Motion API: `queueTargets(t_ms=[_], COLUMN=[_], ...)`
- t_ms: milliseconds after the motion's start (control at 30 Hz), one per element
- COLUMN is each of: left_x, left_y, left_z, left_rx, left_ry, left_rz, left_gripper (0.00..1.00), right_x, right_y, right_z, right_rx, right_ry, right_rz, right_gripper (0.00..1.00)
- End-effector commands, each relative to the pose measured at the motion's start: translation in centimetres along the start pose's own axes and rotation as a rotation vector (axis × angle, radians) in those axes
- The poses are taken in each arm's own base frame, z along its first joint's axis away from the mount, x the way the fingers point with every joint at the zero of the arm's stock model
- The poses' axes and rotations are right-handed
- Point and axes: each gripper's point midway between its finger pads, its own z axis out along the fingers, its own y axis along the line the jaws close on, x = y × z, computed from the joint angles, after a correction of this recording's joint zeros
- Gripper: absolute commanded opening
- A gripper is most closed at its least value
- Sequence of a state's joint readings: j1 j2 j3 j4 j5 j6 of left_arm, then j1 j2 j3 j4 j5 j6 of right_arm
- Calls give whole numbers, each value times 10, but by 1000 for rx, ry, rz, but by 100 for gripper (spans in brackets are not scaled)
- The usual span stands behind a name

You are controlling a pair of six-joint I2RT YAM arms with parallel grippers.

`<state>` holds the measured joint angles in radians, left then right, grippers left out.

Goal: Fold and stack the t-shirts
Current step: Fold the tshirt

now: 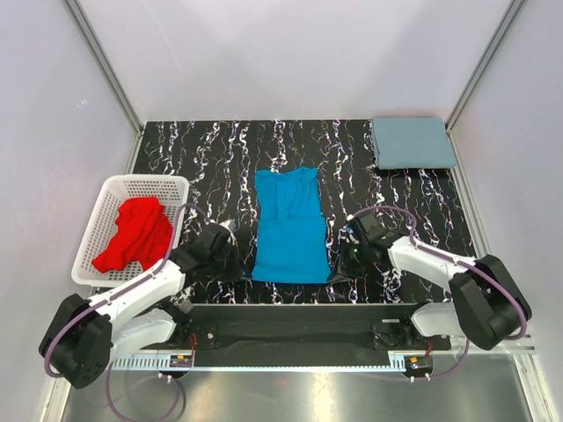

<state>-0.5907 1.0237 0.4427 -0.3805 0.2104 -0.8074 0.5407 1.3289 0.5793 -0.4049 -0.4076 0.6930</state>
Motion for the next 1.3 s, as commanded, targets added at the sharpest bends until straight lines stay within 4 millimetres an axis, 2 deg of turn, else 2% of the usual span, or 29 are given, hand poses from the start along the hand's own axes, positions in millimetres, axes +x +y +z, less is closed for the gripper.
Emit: queueTargets(t_ms=[0,167,367,533,633,667,767,800,833,867,900,933,967,1033,1067,1133,1167,1233,1267], left_x=[4,6,7,-6,-23,-35,-51,-61,-67,-79,-85,-94,-106,-123,-136,-155,-168,-185,-199], left_y=[-3,-17,-39,-48,-58,-65,-70,-80,-78,-87,-88,-85,-96,-98,-108,-106,-118,-118,-125], left_z=[-2,-14,-24,-35,-44,-51,-51,-57,-52,-57,-56,-52,-56,-51,-56,-50,-55,-48,-52], left_rx=[-4,45,126,115,96,94,54,64,42,49,44,22,41,24,37,14,43,40,54], left_ry=[26,0,9,-41,-91,-123,-143,-164,-159,-179,-182,-184,-205,-215,-236,-246,-267,-267,-295], left_rz=[-2,7,21,19,25,31,61,83,82,88,101,88,98,105,113,116,123,116,124], left_gripper=[0,0,0,0,0,0,0,0,0,0,0,0,0,0,0,0,0,0,0], right_x=[4,10,11,6,-4,-13,-25,-34,-38,-48,-52,-60,-70,-86,-98,-109,-124,-137,-151], right_y=[-4,-4,7,17,21,28,31,40,42,53,53,54,63,61,69,67,74,74,82], right_z=[-11,-23,-41,-51,-56,-62,-66,-71,-69,-75,-72,-73,-79,-77,-83,-82,-91,-92,-101], right_rx=[50,59,35,15,35,37,72,63,74,59,77,79,67,75,59,81,71,77,63], right_ry=[-4,-14,-48,-74,-96,-120,-138,-161,-153,-171,-156,-164,-185,-175,-193,-168,-202,-203,-238], right_rz=[3,4,-3,-14,-38,-51,-84,-101,-103,-117,-130,-130,-137,-135,-145,-147,-149,-151,-156], right_gripper=[0,0,0,0,0,0,0,0,0,0,0,0,0,0,0,0,0,0,0])
